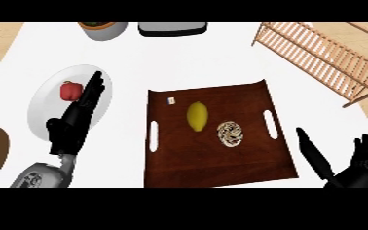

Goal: Pick the cupcake from the tray and place it in the tiered shelf

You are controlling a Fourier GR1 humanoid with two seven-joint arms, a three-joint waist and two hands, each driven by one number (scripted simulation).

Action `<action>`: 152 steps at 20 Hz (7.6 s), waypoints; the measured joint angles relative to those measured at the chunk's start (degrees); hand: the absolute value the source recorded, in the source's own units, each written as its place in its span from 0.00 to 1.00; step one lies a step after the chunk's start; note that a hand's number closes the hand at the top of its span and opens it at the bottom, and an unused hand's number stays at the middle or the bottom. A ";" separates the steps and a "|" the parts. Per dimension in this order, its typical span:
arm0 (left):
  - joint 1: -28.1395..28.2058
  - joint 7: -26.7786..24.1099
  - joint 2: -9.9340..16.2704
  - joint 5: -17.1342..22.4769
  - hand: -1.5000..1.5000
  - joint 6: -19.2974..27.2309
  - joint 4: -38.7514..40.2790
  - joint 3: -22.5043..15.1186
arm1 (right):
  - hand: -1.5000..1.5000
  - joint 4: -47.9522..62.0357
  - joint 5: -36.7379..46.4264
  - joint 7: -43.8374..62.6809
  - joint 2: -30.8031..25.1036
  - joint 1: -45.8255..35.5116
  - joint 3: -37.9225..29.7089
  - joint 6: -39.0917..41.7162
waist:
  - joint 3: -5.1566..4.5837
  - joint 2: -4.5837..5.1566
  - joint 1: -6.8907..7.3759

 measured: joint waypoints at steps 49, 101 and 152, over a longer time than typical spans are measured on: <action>-4.63 -0.80 -7.01 -5.59 0.50 -5.11 5.97 1.66 | 0.00 -15.12 64.47 83.11 1.23 -17.94 30.97 48.13 | -0.08 0.23 4.19; -3.19 -0.12 -12.01 -11.50 0.50 -9.37 6.05 7.18 | 1.00 10.36 56.20 77.58 1.37 -18.48 28.47 36.99 | -0.03 0.21 3.82; -3.34 0.69 -14.13 -14.49 0.50 -11.89 5.47 8.97 | 1.00 54.74 97.73 83.97 -4.74 -89.15 -5.31 26.01 | -0.13 0.25 4.61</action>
